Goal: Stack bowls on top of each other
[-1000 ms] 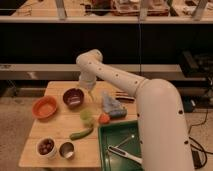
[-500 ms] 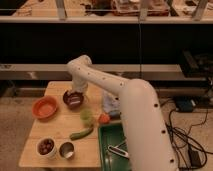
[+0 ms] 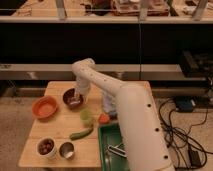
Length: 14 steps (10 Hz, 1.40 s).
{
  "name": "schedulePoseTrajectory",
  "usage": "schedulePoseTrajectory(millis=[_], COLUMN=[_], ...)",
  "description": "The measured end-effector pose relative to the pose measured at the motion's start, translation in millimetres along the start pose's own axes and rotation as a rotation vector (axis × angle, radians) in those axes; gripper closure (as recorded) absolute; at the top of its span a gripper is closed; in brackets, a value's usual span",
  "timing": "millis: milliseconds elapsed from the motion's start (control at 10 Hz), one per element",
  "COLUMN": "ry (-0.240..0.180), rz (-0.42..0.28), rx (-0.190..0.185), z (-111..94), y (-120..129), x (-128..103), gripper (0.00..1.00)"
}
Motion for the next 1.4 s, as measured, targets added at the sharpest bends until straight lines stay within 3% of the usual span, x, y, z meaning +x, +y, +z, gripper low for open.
schedulePoseTrajectory(millis=[200,300,500,600,800,1100,1300,1400], ry=[0.048,0.082,0.17,0.226,0.28,0.287,0.201,0.165], rz=[-0.01,-0.02,-0.035,-0.065,-0.107,-0.155,-0.161,-0.171], rx=[0.019,0.031,0.059,0.079,0.116,0.217,0.324,0.348], z=[-15,-28,-65,-90,-116,-122,-103,-93], y=[-3,-8,-19,-34,-73,-112,-125,-132], x=[-5,-10,-23,-35,-58,-72,-71,-73], gripper=[0.94,0.99,1.0,1.0,1.0,1.0,1.0,1.0])
